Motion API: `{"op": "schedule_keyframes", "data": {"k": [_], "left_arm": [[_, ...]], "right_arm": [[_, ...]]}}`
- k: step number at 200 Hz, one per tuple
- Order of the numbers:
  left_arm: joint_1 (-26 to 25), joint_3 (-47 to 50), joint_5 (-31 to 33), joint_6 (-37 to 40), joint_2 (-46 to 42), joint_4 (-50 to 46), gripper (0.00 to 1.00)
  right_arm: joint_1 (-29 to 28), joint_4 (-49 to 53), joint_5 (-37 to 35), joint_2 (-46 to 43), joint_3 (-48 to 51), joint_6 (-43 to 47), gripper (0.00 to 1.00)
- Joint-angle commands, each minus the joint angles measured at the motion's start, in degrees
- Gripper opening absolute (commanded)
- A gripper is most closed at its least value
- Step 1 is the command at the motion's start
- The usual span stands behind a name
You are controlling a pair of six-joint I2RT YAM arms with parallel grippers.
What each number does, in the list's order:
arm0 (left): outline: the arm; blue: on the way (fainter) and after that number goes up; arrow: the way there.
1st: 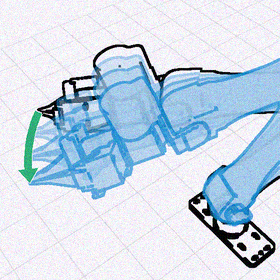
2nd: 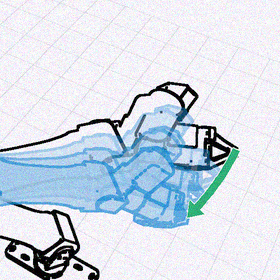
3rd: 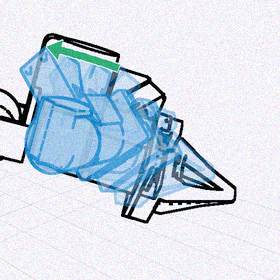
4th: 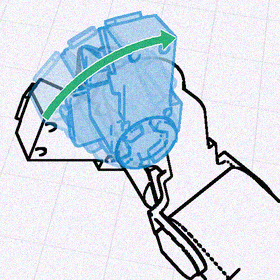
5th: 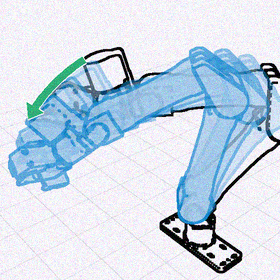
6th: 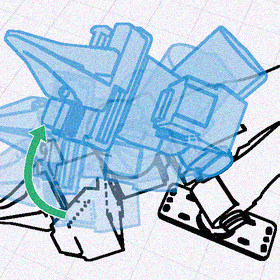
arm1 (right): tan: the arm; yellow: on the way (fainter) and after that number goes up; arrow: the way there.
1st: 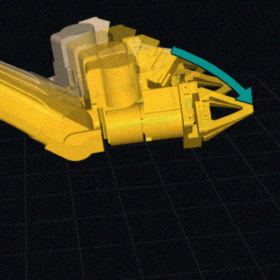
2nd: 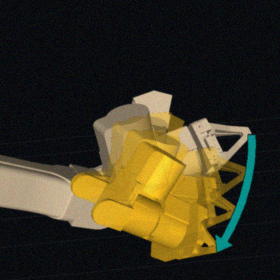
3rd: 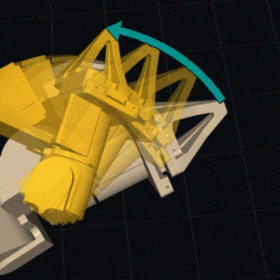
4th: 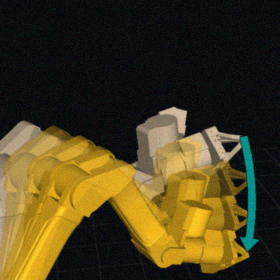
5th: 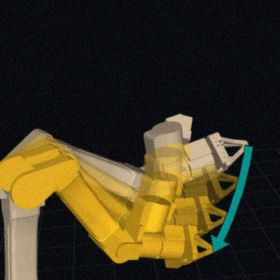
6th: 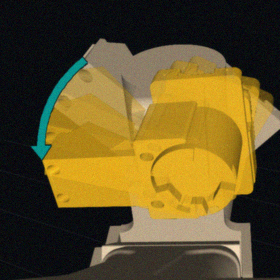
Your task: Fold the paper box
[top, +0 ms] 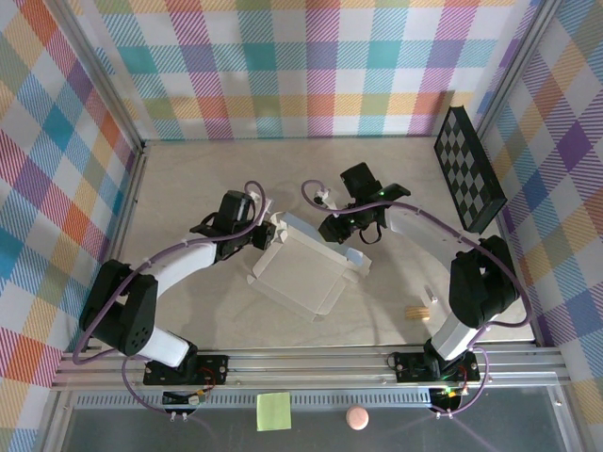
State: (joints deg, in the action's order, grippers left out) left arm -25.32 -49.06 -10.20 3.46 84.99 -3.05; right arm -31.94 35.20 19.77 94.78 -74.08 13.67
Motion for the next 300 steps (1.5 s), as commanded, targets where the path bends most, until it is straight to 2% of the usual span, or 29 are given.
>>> {"op": "schedule_keyframes", "data": {"k": [1,36,70,90,134,156,218,248,300], "left_arm": [[0.09,-3.67,-0.45,0.8,0.4,0.26,0.16],[0.1,-6.07,2.16,1.98,1.75,-2.57,0.16],[0.1,-7.42,0.1,2.43,2.74,-2.41,0.11],[0.1,-8.17,-0.36,2.43,3.57,-3.05,0.11],[0.1,-7.11,1.12,2.25,3.6,-3.08,0.26],[0.1,-6.58,0.73,2.34,4.31,-2.79,0.28],[0.1,-10.55,-3.44,2.78,6.28,-3.66,0.07],[-0.29,-10.39,-5.49,2.79,6.15,-4.77,0.06],[-1.57,-4.96,-5.49,1.2,4.49,-3.1,0.1]], "right_arm": [[-0.14,1.1,0.17,1.01,0.74,-0.93,0.16],[-0.05,0.92,0.46,1.3,0.91,-0.84,0.16],[0.21,0.76,0.22,1.72,1.05,-1.09,0.16],[0.92,0.75,-0.17,1.9,1.02,-1.54,0.14],[2.06,0.64,0.02,1.62,1.2,-1.71,0.13],[2.45,0.47,0.33,1.72,1.15,-1.72,0.13],[2.92,0.43,0.56,2.16,0.78,-1.7,0.13],[2.94,0.09,1.22,1.73,1.11,-1.63,0.13],[2.51,-0.11,3.02,1.1,1.88,-2.59,0.13]]}}
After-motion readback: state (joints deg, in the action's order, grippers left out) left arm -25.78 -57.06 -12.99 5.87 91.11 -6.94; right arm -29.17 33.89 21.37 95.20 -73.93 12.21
